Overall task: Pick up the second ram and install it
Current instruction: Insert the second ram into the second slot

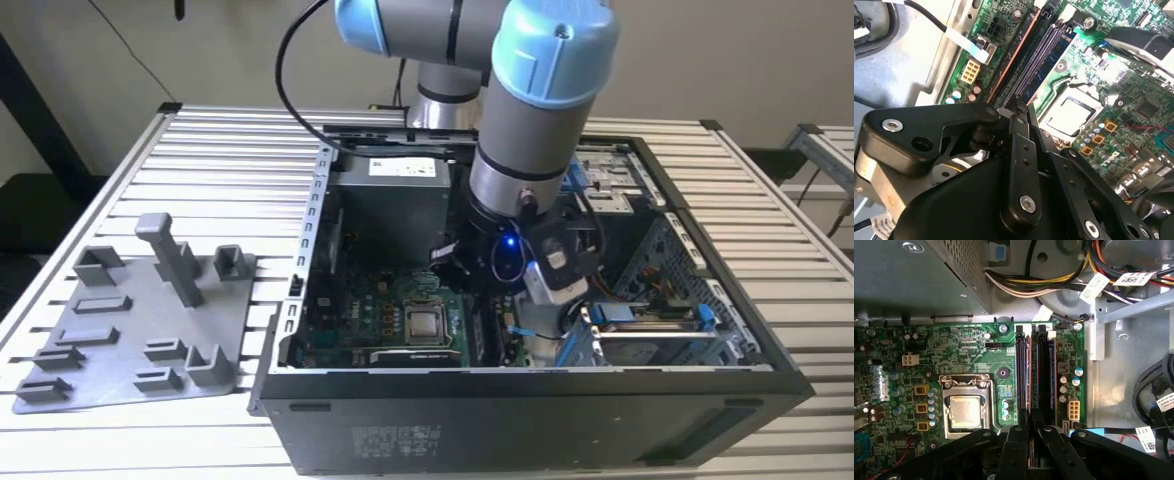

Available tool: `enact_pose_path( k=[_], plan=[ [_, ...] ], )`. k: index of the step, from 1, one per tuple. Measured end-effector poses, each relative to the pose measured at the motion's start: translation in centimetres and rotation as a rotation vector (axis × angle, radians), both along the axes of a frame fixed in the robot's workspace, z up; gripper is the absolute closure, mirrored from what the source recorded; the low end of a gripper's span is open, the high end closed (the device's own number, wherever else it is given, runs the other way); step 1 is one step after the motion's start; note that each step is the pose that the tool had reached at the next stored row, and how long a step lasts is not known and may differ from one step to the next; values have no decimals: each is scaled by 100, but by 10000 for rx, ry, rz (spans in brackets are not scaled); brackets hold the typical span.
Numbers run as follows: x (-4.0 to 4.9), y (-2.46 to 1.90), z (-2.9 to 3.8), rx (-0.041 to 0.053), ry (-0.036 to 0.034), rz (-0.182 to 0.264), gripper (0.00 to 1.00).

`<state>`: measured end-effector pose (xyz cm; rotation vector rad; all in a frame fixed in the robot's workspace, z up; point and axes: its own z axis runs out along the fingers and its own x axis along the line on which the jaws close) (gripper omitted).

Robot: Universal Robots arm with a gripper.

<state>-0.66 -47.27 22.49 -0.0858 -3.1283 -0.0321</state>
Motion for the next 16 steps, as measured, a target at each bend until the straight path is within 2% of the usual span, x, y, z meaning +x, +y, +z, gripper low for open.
enact_pose_path(
  k=[11,16],
  plan=[
    [0,0,-10,1,-2,96,86],
    [0,0,-11,1,-40,334,86]
  ],
)
